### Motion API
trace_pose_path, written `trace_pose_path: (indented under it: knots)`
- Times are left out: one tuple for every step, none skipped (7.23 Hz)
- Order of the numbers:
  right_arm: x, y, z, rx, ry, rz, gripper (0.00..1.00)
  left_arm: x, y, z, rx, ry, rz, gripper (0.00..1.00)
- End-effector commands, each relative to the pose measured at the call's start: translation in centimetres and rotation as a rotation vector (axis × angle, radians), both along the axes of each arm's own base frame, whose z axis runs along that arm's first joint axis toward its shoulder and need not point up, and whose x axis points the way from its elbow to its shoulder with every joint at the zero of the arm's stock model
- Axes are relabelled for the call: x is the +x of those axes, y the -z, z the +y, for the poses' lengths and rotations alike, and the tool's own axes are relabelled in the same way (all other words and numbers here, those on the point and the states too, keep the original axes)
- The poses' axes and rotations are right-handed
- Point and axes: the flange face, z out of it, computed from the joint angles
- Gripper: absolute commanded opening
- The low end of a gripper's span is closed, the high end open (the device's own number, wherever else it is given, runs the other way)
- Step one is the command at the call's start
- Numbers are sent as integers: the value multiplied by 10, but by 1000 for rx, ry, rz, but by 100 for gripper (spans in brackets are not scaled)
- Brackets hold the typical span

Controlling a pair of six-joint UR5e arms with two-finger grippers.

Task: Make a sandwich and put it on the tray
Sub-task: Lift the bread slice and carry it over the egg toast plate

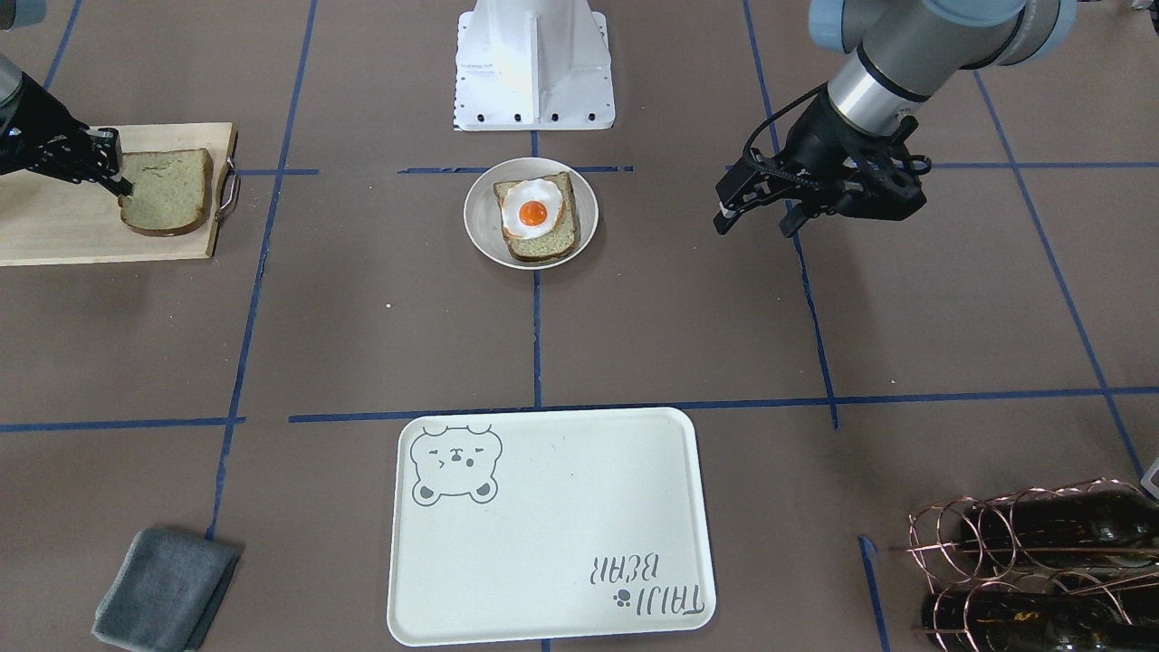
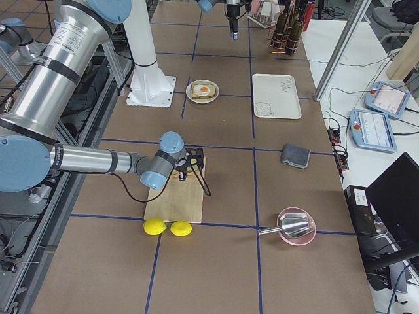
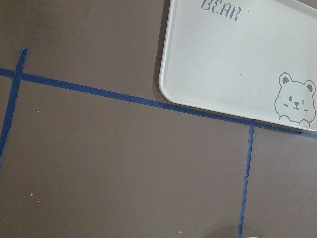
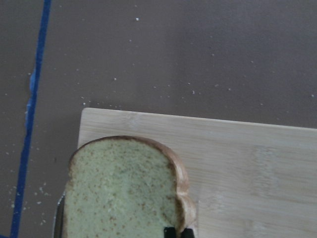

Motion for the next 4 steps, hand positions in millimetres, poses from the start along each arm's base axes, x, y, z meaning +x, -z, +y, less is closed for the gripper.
trace_pose_path:
  knots:
    - [-4, 18, -1, 52, 21, -87, 0, 0, -1, 0, -2, 0, -1, 100]
    - [-5, 31, -7, 62, 28, -150, 0, 0, -3, 0, -4, 0, -3, 100]
    - [-13, 57, -25, 40, 10, -223, 0, 1, -2, 0, -7, 0, -3, 100]
    - [-31, 84, -44, 28, 3, -287, 0, 2, -4, 0, -9, 0, -5, 100]
